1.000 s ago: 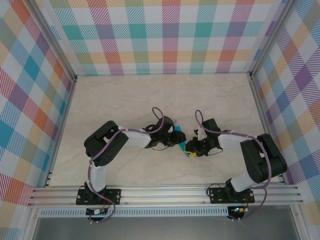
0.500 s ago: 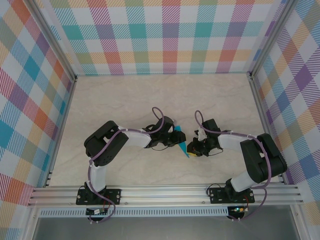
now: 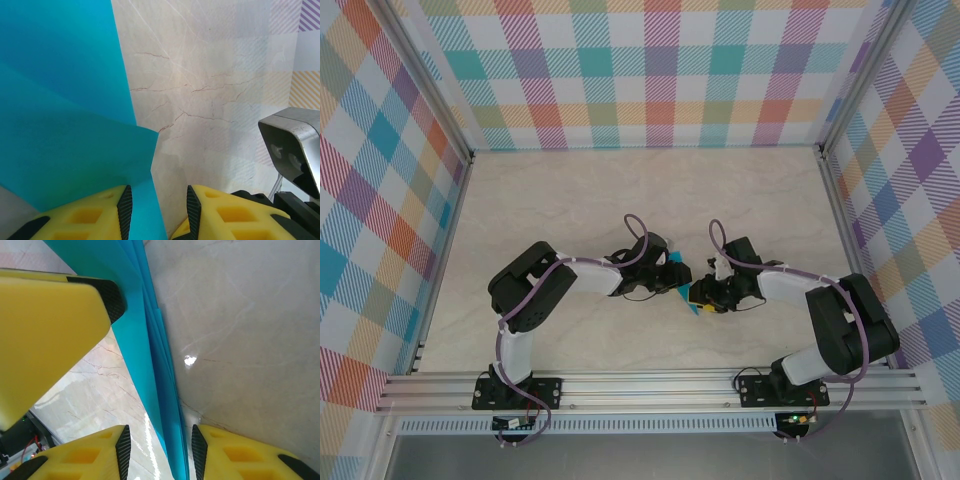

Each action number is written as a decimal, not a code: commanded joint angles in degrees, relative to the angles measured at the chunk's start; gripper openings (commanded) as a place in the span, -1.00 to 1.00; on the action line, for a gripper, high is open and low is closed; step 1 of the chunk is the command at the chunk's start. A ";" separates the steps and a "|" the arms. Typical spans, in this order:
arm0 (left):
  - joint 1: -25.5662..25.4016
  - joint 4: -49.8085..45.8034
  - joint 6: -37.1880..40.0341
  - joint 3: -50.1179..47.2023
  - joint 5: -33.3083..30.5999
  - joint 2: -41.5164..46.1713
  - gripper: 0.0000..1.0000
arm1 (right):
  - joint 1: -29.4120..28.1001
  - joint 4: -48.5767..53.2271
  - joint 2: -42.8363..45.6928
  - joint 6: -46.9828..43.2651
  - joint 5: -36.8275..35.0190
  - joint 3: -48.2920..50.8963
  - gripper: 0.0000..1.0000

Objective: Fold a paper plane with a square sheet of paper (pick it up from the middle)
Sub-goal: Fold the wing for the fifth time at the center of the table.

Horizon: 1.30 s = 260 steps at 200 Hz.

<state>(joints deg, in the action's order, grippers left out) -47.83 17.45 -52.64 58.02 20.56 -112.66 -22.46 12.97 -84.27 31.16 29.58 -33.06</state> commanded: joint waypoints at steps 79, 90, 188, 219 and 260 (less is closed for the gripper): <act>-0.16 -4.18 0.92 0.27 0.25 -2.12 -0.26 | -4.79 -0.30 0.08 -2.31 -7.85 0.58 -0.38; -0.16 -4.18 0.93 0.36 0.33 -2.12 -0.26 | -4.87 -0.69 0.15 -2.24 -7.22 0.79 -0.37; -0.16 -4.53 0.90 0.45 0.36 -2.12 -0.27 | -5.93 -0.71 0.33 -2.61 -8.79 1.25 -0.57; -0.18 -4.62 0.96 0.53 0.34 -2.19 -0.27 | -5.95 -0.63 0.87 -2.27 -9.47 1.64 -0.65; -0.24 -4.71 0.96 0.57 0.39 -2.21 -0.27 | -5.85 0.45 2.34 -0.85 -10.39 1.36 -0.66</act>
<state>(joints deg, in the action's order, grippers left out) -47.83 16.64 -52.62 58.39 20.56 -112.66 -27.11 13.67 -82.39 29.43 19.46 -32.56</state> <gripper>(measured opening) 0.366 0.166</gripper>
